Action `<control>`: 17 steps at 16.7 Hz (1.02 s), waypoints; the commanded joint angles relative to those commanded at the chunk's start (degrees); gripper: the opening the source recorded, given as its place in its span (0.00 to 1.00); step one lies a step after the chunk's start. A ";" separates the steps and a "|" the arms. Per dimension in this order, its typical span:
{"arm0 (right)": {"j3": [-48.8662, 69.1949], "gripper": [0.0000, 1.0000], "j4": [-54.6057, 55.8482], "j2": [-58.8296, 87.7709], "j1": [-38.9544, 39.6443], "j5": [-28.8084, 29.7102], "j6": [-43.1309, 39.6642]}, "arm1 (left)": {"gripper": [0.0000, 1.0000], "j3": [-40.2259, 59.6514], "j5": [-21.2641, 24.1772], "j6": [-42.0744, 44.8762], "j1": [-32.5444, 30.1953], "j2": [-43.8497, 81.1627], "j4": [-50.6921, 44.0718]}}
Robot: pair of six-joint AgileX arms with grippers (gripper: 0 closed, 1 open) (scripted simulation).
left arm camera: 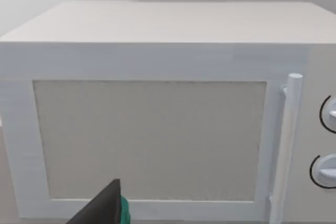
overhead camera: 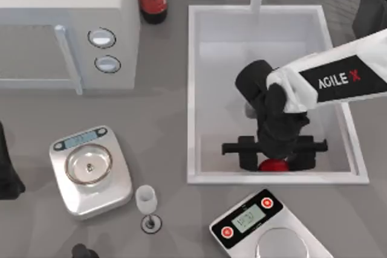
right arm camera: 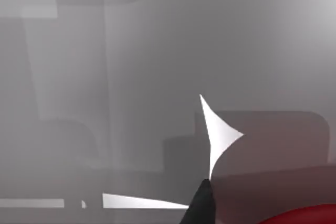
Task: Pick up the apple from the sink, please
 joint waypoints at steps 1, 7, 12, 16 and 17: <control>0.00 0.00 0.00 0.00 0.00 0.00 0.00 | 1.00 0.00 0.00 0.00 0.00 0.00 0.00; 0.00 0.00 0.00 0.00 0.00 0.00 0.00 | 1.00 0.00 0.00 0.00 0.00 0.00 0.00; 4.79 0.00 -6.61 -4.91 0.01 1.48 -0.60 | 1.00 0.00 0.00 0.00 0.00 0.00 0.00; 14.97 0.00 -20.38 -7.89 0.10 1.45 -0.55 | 1.00 0.00 0.00 0.00 0.00 0.00 0.00; 17.98 0.00 -25.11 -8.97 0.09 1.44 -0.58 | 1.00 0.00 0.00 0.00 0.00 0.00 0.00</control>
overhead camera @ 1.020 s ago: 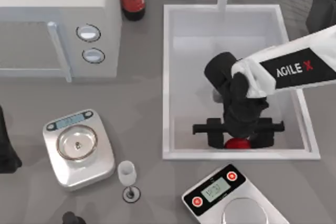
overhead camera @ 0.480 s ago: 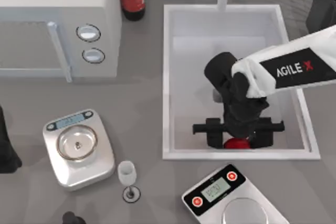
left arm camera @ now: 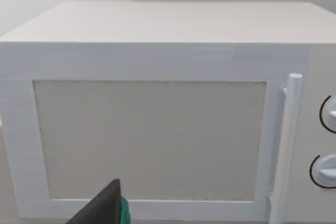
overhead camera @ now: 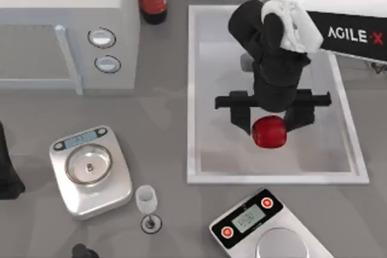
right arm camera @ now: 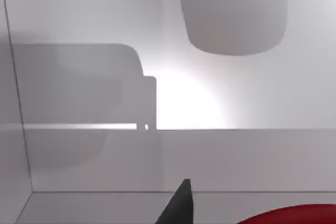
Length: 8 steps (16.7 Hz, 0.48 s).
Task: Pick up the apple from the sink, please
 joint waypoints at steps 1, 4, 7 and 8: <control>3.05 0.00 -4.92 -1.16 -0.02 -0.01 -0.04 | 1.00 0.00 0.00 0.00 0.00 0.00 0.00; 11.57 0.00 -18.09 -4.84 -0.17 -0.05 -0.23 | 1.00 0.00 0.00 0.00 0.00 0.00 0.00; 17.78 0.00 -26.16 -8.16 -0.39 -0.09 -0.49 | 1.00 0.00 0.00 0.00 0.00 0.00 0.00; 19.00 0.00 -27.58 -8.91 -0.46 -0.10 -0.56 | 1.00 0.00 0.00 0.00 0.00 0.00 0.00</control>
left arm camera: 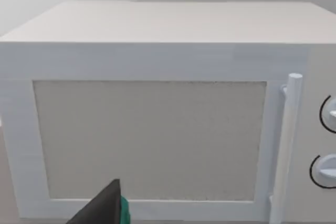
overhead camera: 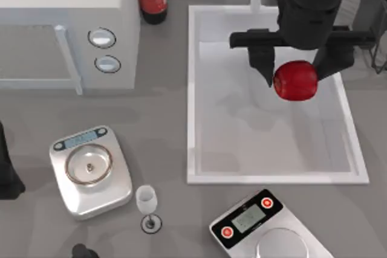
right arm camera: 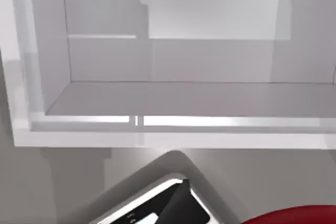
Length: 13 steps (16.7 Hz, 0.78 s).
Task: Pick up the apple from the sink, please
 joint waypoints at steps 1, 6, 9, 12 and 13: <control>0.76 0.00 -0.86 -0.48 -0.04 -0.01 -0.05 | 1.00 0.00 0.00 0.00 0.00 0.00 0.00; 0.69 0.00 -0.89 -0.61 0.06 -0.04 -0.08 | 1.00 0.00 0.00 0.00 0.00 0.00 0.00; -3.17 0.00 0.01 -4.00 -3.57 -0.21 -3.68 | 1.00 0.00 0.00 0.00 0.00 0.00 0.00; -12.30 0.00 1.66 -10.64 -10.78 -0.56 -10.85 | 1.00 0.00 0.00 0.00 0.00 0.00 0.00; -16.24 0.00 2.31 -13.27 -13.69 -0.70 -13.74 | 1.00 0.00 0.00 0.00 0.00 0.00 0.00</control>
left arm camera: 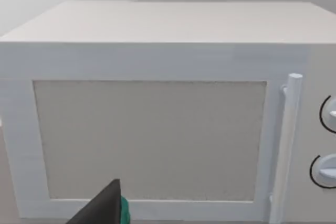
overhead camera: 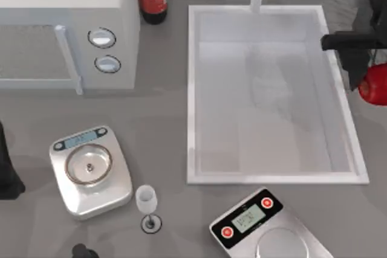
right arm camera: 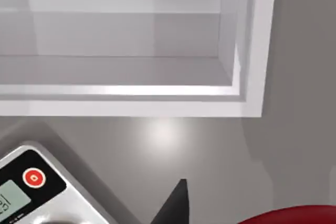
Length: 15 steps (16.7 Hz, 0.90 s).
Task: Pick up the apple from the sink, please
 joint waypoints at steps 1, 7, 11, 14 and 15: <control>-4.13 0.00 0.68 -2.74 -3.03 -0.14 -3.01 | 1.00 0.00 0.00 0.00 0.00 0.00 0.00; -22.02 0.00 4.02 -16.29 -18.01 -0.86 -17.89 | 1.00 0.00 0.00 0.00 0.00 0.00 0.00; -23.27 0.00 4.29 -17.48 -19.24 -0.93 -19.12 | 1.00 0.00 0.00 0.00 0.00 0.00 0.00; -24.03 0.00 5.04 -17.10 -18.99 -0.87 -18.95 | 1.00 0.00 0.00 0.00 0.00 0.00 0.00; -25.30 0.00 6.38 -16.88 -18.99 -0.88 -18.93 | 1.00 0.00 0.00 0.00 0.00 0.00 0.00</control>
